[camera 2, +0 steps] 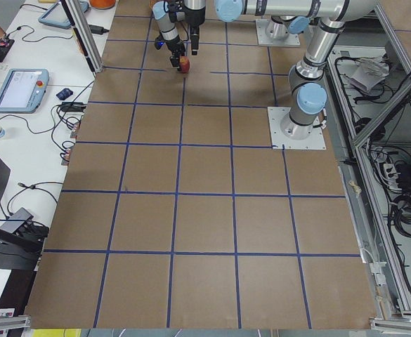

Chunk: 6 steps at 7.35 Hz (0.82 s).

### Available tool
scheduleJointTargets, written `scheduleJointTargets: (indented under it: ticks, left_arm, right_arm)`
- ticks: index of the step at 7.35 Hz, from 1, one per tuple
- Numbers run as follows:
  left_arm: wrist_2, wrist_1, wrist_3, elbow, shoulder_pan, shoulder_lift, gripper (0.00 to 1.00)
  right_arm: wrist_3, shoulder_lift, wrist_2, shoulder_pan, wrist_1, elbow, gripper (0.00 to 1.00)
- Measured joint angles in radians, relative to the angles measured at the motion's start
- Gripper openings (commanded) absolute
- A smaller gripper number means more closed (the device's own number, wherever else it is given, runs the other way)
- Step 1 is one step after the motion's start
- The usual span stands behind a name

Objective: Put all apples into basket
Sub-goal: 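Close the right gripper on the red apple and lift it, then carry the red apple into the basket and open the right gripper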

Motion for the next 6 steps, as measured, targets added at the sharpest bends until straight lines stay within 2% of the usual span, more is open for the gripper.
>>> scheduleJointTargets:
  ticks: [3,6]
  left_arm:
    - [0.001,0.0,0.0,-0.001,0.0,0.0,1.0]
    - [0.001,0.0,0.0,0.0,0.0,0.0,1.0]
  right_arm:
    - [-0.069,-0.129,-0.067,-0.166,0.082,-0.003,0.0]
    - [-0.39,-0.175,-0.183,-0.397,0.118,-0.017,0.0]
